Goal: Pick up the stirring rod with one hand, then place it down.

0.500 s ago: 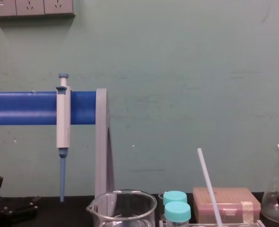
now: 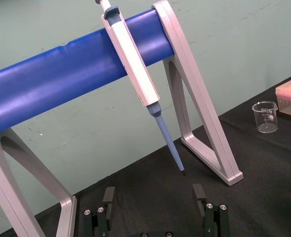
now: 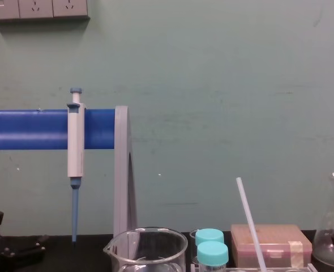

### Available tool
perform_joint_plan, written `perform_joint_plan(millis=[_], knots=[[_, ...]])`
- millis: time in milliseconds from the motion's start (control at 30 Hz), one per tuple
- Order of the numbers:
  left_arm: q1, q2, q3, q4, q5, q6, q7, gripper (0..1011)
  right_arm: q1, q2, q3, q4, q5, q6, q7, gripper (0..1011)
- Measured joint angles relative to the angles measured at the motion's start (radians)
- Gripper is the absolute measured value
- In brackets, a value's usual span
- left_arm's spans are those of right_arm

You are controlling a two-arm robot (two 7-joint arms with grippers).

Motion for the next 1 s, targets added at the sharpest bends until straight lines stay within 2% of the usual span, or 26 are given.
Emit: perform_joint_plan(millis=[1000], knots=[[0.0, 0.0, 0.0, 0.0, 0.0, 0.0, 0.0, 1000, 0.0, 0.0, 0.0, 0.0, 0.0, 0.0, 0.0, 1003]])
